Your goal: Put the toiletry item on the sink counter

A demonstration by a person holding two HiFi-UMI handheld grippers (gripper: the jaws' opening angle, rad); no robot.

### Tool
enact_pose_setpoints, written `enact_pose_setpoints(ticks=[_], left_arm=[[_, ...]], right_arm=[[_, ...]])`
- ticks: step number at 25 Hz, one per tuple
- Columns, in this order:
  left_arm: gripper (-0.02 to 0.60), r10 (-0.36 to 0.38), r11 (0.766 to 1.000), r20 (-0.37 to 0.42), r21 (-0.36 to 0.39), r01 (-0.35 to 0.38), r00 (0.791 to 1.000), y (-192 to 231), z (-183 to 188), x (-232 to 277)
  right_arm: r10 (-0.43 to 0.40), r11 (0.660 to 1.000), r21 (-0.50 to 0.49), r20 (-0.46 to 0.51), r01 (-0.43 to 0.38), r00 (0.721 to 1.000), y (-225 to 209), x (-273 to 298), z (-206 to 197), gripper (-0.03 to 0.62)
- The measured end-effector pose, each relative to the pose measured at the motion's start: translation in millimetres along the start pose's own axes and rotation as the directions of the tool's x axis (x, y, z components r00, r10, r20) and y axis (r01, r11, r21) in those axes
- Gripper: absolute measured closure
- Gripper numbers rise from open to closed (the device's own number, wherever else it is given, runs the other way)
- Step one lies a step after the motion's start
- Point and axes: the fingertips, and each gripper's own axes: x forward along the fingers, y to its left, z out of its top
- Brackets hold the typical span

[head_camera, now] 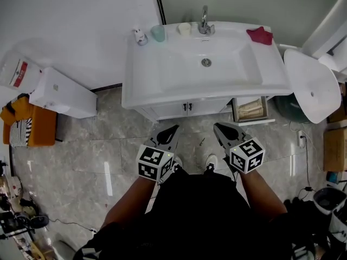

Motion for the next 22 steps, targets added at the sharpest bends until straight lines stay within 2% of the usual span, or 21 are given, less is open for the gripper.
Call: enact_pose_setpoints(ticks=[22], left_arm=[[0.578, -0.031, 0.999, -0.012, 0.007, 0.031, 0.999, -10, -3, 6]], right_arm=[[-0.015, 1.000, 0.014, 0.007, 0.015, 1.000, 1, -9, -4, 0.591]])
